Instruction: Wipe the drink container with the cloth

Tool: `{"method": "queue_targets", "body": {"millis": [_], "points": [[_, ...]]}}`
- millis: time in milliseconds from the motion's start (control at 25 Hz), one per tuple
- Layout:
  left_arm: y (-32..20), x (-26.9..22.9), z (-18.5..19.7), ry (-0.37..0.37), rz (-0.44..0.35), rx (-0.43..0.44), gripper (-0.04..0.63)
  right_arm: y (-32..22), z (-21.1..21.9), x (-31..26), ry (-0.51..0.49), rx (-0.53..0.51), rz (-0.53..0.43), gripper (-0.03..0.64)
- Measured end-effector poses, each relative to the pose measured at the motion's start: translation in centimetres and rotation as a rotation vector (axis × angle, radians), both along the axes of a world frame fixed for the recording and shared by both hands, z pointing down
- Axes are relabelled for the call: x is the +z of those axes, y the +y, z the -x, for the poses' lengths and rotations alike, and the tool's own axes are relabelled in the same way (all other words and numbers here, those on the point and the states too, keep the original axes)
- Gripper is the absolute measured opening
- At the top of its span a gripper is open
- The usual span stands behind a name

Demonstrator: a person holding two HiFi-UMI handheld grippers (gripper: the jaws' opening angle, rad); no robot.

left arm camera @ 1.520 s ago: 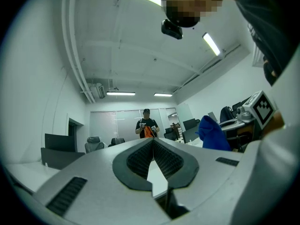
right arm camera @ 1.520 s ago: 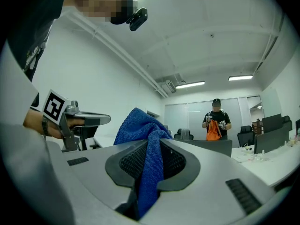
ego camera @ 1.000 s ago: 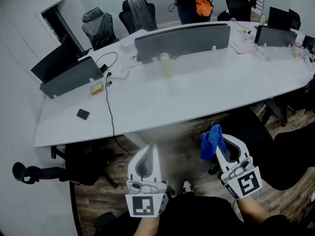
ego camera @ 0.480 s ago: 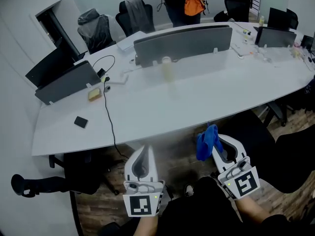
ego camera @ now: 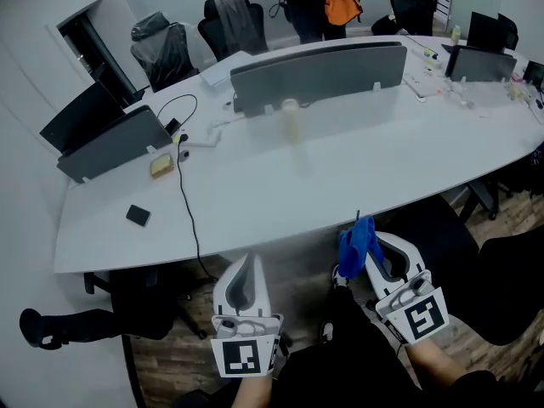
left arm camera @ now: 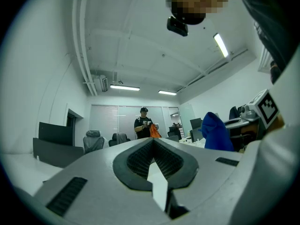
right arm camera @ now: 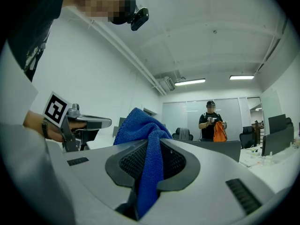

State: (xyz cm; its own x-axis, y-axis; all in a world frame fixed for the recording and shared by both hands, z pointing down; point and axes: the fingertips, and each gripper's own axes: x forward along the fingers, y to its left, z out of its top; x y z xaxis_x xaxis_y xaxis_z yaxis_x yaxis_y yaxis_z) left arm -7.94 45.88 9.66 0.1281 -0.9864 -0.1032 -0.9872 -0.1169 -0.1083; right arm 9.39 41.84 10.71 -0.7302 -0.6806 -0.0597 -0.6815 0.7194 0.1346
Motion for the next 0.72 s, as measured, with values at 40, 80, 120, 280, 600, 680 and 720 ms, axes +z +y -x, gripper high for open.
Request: {"method": "queue_targets", "body": {"millis": [40,80,120,280,600,680,720], "points": [[-0.4,0.0,0.0,-0.005,-0.004,0.006,0.002,-0.5,0.2,0.0,-0.003,-0.001,-0.001,0.046],[-0.9,0.0,0.0,-0.007,-0.008,0.012,0.002,-1.0,0.3,0.1,-0.006,-0.001,-0.001,0.046],[-1.2,0.0,0.0,-0.005,-0.01,0.016,0.002,-1.4,0.4,0.2,-0.008,-0.002,0.0,0.046],[-2.7,0.3,0.5,0.004,-0.005,0.012,0.002,-3.2,0.8,0.8,-0.011,-0.005,0.011,0.046],[-7.1,1.0,1.8,0.005,0.014,-0.016,0.002,-8.0,2.0,1.7,-0.005,-0.024,0.03,0.046],[-8.6,0.8,2.0,0.005,0.012,-0.016,0.002,-9.6,2.3,1.7,-0.003,-0.026,0.034,0.046],[-9.4,0.8,2.0,0.004,0.013,-0.016,0.002,-10.3,2.4,1.7,-0.003,-0.028,0.033,0.046]]}}
